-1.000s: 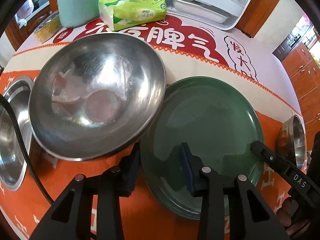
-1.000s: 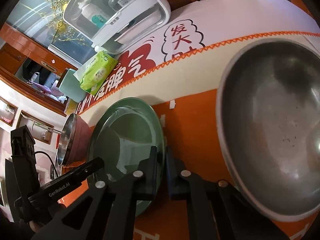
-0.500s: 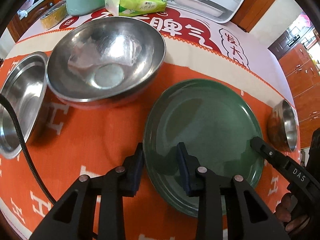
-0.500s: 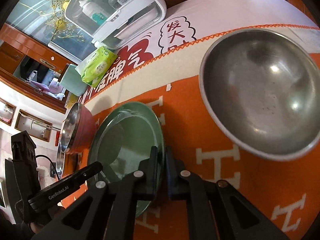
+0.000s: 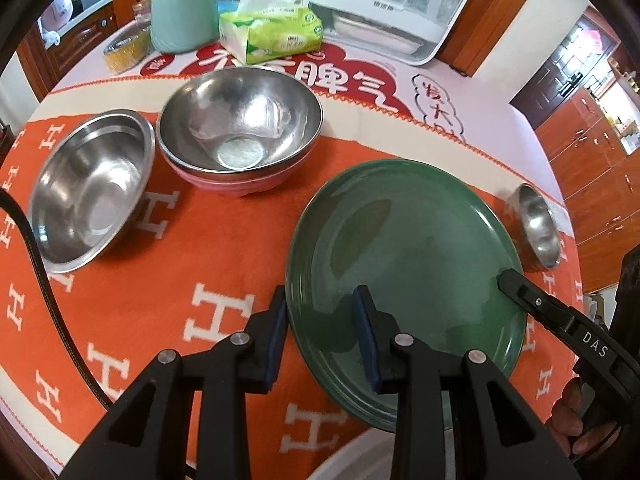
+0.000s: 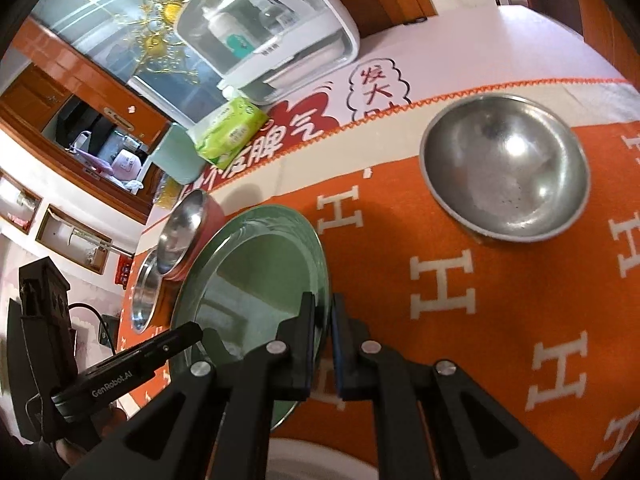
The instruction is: Organize plates and bowls
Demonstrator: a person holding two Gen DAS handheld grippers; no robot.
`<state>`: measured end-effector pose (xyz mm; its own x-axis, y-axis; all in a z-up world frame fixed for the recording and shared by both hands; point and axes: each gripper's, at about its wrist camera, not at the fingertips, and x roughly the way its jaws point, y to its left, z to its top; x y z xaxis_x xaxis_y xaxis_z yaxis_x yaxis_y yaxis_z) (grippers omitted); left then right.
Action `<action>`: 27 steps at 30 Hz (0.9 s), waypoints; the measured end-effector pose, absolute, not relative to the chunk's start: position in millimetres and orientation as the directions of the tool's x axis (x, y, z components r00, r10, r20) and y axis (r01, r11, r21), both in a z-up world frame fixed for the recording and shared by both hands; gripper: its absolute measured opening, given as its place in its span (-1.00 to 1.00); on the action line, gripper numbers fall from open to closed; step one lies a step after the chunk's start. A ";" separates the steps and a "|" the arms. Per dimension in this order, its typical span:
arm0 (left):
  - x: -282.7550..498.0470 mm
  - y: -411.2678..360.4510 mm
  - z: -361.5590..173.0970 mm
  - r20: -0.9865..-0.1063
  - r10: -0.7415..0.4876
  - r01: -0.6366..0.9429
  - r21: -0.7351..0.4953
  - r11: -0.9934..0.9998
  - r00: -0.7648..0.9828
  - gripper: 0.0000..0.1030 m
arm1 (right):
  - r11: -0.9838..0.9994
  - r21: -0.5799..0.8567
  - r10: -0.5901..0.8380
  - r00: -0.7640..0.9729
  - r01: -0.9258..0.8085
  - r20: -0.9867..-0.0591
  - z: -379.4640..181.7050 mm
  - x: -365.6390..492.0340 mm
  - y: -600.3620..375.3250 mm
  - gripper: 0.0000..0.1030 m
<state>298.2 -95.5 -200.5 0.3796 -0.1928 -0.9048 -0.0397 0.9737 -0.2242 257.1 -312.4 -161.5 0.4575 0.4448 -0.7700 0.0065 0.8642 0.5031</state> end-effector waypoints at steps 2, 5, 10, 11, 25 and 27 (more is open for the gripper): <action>290.3 -92.9 -193.4 -0.898 -0.199 -0.036 -0.232 0.972 0.393 -0.40 | 0.865 0.501 0.444 0.469 -0.004 -0.763 -154.2 247.9 -309.4 -0.85; 277.9 -87.3 -181.9 -0.884 -0.208 -0.027 -0.241 0.970 0.418 -0.40 | 0.869 0.494 0.440 0.481 -0.016 -0.758 -144.6 233.5 -304.5 -0.84; 254.9 -78.8 -160.0 -0.855 -0.224 0.000 -0.253 0.968 0.468 -0.40 | 0.878 0.478 0.428 0.501 -0.031 -0.753 -131.1 205.5 -296.7 -0.82; 252.2 -77.8 -158.0 -0.851 -0.226 0.005 -0.254 0.967 0.473 -0.40 | 0.878 0.478 0.426 0.504 -0.031 -0.751 -128.7 200.2 -296.7 -0.81; 192.4 -72.5 -123.7 -0.800 -0.310 0.137 -0.281 0.950 0.514 -0.40 | 0.912 0.410 0.328 0.601 0.000 -0.729 -90.9 122.9 -283.7 -0.80; 183.9 -71.8 -121.8 -0.798 -0.323 0.157 -0.283 0.946 0.509 -0.40 | 0.914 0.405 0.312 0.611 0.016 -0.728 -88.4 109.7 -282.8 -0.80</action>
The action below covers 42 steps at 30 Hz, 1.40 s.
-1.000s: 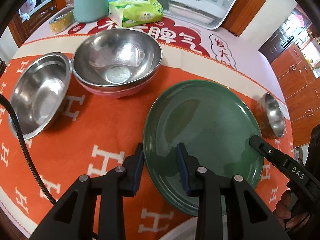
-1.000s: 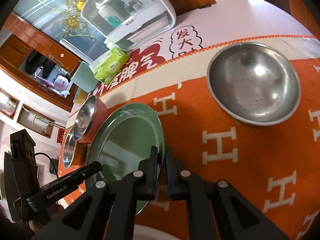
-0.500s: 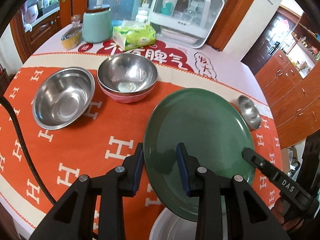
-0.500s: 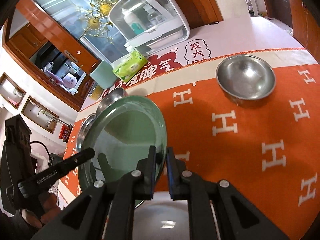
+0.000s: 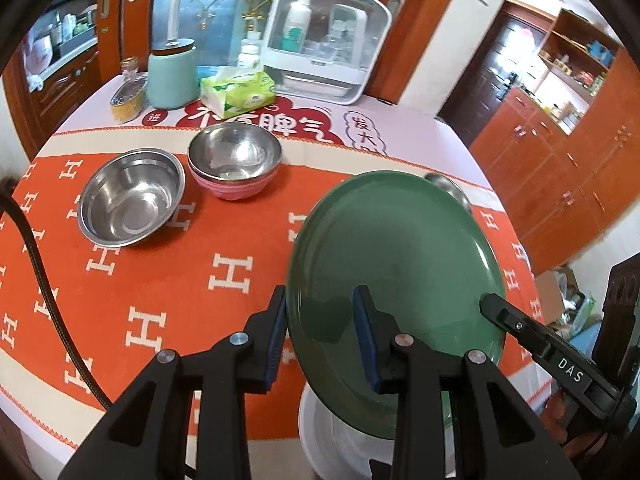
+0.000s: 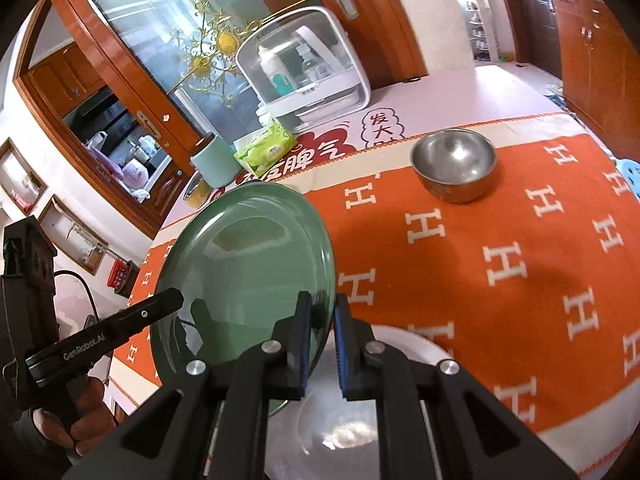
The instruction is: Organize plates and bowls
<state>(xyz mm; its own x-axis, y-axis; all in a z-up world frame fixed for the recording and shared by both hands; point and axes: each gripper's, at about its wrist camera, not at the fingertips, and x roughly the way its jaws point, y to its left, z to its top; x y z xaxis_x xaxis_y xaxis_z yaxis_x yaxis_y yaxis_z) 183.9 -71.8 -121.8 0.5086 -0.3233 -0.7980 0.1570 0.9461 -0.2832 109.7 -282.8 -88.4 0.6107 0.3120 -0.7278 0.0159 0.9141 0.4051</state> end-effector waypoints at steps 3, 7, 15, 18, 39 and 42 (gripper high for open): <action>171.3 -69.5 -119.7 -0.797 -0.341 0.189 -0.283 0.940 0.498 -0.40 | 0.920 0.389 0.285 0.620 0.037 -0.731 -85.5 91.0 -277.1 -0.79; 156.8 -65.8 -119.7 -0.796 -0.367 0.233 -0.287 0.929 0.482 -0.40 | 0.928 0.367 0.242 0.643 0.065 -0.727 -81.5 69.6 -270.0 -0.79; 131.6 -64.7 -120.9 -0.799 -0.397 0.316 -0.274 0.909 0.451 -0.40 | 0.942 0.312 0.155 0.664 0.123 -0.731 -81.6 31.9 -258.9 -0.76; 125.2 -67.1 -123.8 -0.805 -0.407 0.342 -0.271 0.900 0.431 -0.40 | 0.947 0.288 0.124 0.666 0.142 -0.736 -83.3 19.1 -257.1 -0.75; 108.8 -119.0 -167.4 -0.886 -0.390 0.485 -0.234 0.842 0.250 -0.40 | 0.934 0.179 -0.030 0.567 0.310 -0.824 -118.9 -27.0 -274.6 -0.66; 109.8 -126.4 -175.5 -0.898 -0.376 0.496 -0.225 0.839 0.228 -0.40 | 0.931 0.169 -0.036 0.544 0.323 -0.838 -124.2 -25.6 -278.7 -0.66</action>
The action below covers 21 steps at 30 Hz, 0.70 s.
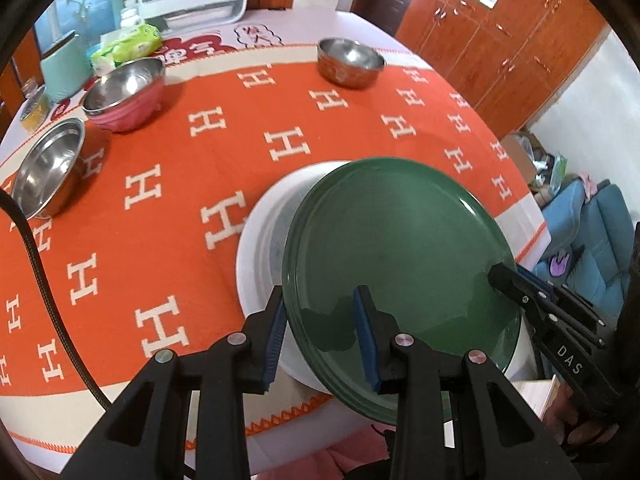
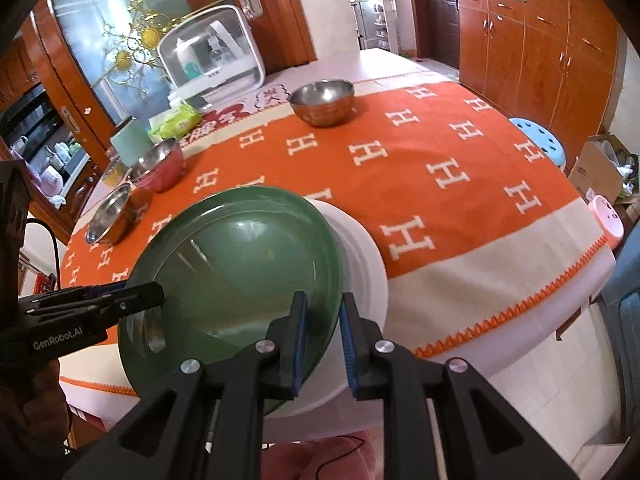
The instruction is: Organize plates and bowls
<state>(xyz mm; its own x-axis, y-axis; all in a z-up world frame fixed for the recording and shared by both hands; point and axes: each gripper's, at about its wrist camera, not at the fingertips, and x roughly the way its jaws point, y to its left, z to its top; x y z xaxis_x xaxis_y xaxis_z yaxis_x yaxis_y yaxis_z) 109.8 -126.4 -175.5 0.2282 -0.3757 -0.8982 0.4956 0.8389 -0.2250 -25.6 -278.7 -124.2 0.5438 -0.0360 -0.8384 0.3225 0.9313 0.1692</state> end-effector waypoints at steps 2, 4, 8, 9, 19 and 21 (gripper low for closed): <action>110.2 -130.7 -180.9 -0.907 -0.364 0.499 -0.220 0.838 0.213 -0.39 | 0.931 0.163 -0.036 0.525 0.327 -0.850 -128.5 -24.0 -281.8 -0.66; 110.9 -134.6 -186.3 -0.917 -0.347 0.502 -0.209 0.839 0.199 -0.39 | 0.932 0.158 -0.032 0.508 0.325 -0.861 -132.2 -21.5 -283.5 -0.65; 114.8 -139.2 -196.7 -0.933 -0.321 0.497 -0.201 0.844 0.166 -0.39 | 0.939 0.137 -0.025 0.460 0.314 -0.888 -141.5 -12.2 -285.8 -0.64; 116.4 -140.1 -199.0 -0.937 -0.311 0.495 -0.196 0.846 0.162 -0.39 | 0.941 0.136 -0.020 0.450 0.311 -0.893 -143.6 -9.9 -286.3 -0.63; 129.6 -136.9 -212.2 -0.952 -0.273 0.456 -0.183 0.871 0.140 -0.39 | 0.954 0.138 0.018 0.408 0.267 -0.913 -151.9 7.3 -288.8 -0.63; 131.4 -136.3 -211.6 -0.948 -0.284 0.450 -0.194 0.872 0.142 -0.39 | 0.954 0.137 0.019 0.405 0.265 -0.914 -152.7 9.5 -290.2 -0.56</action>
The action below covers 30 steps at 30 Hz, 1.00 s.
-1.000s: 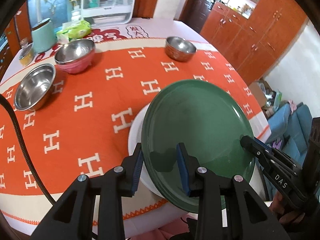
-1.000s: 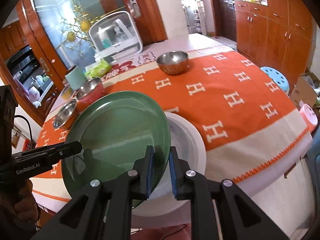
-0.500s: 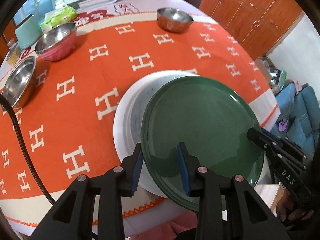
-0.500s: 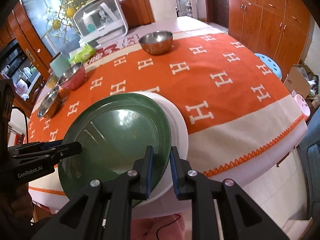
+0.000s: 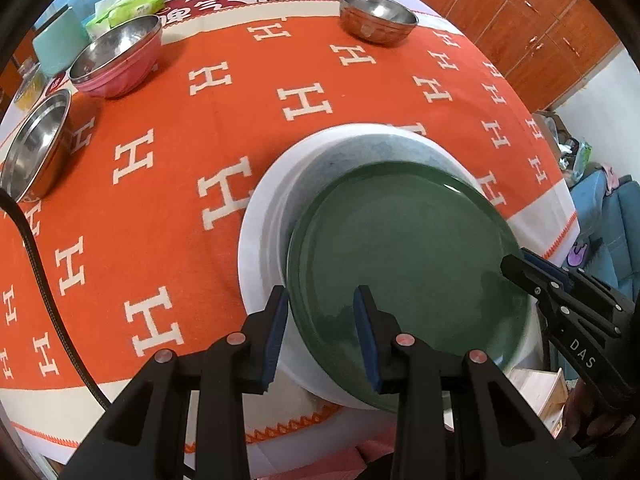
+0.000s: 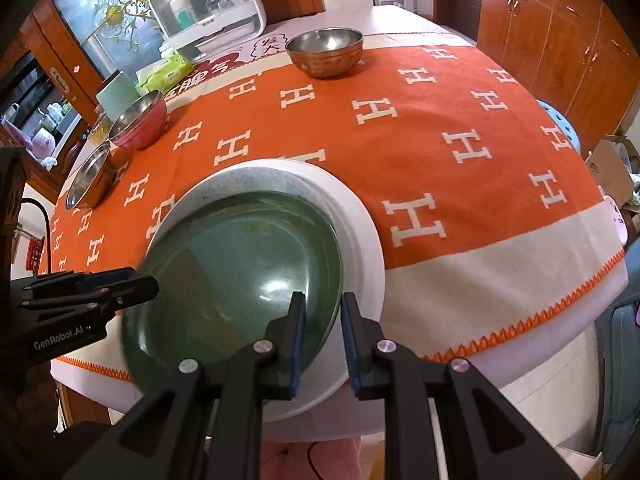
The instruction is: Organize plates and bowls
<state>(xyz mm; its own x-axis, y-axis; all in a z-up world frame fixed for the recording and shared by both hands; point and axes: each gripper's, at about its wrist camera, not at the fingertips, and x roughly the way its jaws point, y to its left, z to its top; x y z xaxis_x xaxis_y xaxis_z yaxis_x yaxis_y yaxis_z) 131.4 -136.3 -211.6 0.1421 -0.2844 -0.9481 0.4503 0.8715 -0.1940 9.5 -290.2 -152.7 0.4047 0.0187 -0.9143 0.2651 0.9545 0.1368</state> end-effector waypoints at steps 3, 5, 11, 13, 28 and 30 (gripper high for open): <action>132.1 -138.4 -207.7 -0.941 -0.302 0.458 -0.204 0.865 0.153 -0.36 | 0.953 0.150 0.029 0.417 0.262 -0.909 -150.7 11.7 -292.7 -0.54; 132.0 -141.9 -206.6 -0.940 -0.305 0.468 -0.202 0.860 0.155 -0.36 | 0.955 0.159 0.038 0.426 0.252 -0.904 -148.9 13.8 -293.0 -0.52; 126.3 -154.3 -189.4 -0.926 -0.319 0.526 -0.171 0.833 0.202 -0.34 | 0.963 0.172 0.063 0.450 0.207 -0.891 -141.8 26.4 -289.3 -0.50; 126.0 -155.7 -183.7 -0.923 -0.313 0.533 -0.151 0.832 0.226 -0.33 | 0.965 0.176 0.070 0.458 0.193 -0.886 -139.4 32.4 -288.8 -0.48; 160.0 -128.7 -153.3 -0.899 -0.232 0.383 -0.080 0.921 0.371 -0.03 | 0.975 0.224 0.196 0.508 -0.005 -0.839 -125.6 97.0 -271.7 -0.32; 164.3 -124.1 -151.4 -0.898 -0.218 0.355 -0.075 0.932 0.383 -0.03 | 0.971 0.239 0.221 0.513 -0.032 -0.830 -125.4 105.0 -269.2 -0.25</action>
<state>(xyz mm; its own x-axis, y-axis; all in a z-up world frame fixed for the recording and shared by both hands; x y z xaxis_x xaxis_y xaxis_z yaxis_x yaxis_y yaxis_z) 164.3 -124.1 -151.4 0.3828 -0.2178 -0.8978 0.3546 0.9320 -0.0749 105.0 -269.2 -125.4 0.5128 0.2208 -0.8296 -0.0321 0.9706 0.2385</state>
